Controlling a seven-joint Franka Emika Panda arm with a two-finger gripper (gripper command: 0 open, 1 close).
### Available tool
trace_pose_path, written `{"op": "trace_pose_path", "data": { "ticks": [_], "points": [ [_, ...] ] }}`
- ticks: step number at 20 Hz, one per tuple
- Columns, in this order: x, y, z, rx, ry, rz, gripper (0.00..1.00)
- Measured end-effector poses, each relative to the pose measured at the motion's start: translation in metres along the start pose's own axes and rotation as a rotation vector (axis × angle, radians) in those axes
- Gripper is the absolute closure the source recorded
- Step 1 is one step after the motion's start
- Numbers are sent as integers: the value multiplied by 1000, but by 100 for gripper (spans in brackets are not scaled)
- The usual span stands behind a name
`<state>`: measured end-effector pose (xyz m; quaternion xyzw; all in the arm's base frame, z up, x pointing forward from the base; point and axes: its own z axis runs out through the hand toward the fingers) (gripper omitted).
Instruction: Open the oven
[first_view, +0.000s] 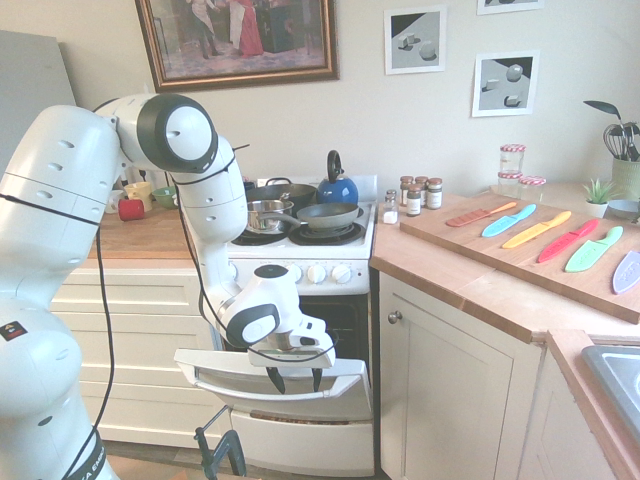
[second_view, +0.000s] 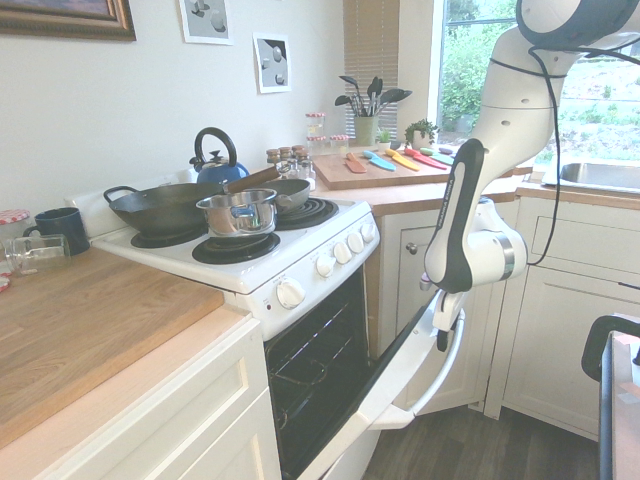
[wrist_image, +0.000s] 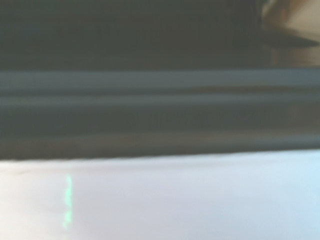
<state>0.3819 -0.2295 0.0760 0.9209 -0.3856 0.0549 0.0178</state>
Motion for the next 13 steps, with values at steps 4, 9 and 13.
{"op": "trace_pose_path", "data": {
  "ticks": [4,9,13],
  "points": [
    [-1,35,1,-19,-16,108,0],
    [21,35,-38,-25,15,175,0],
    [12,-8,-99,-47,-90,74,0]
  ]
}}
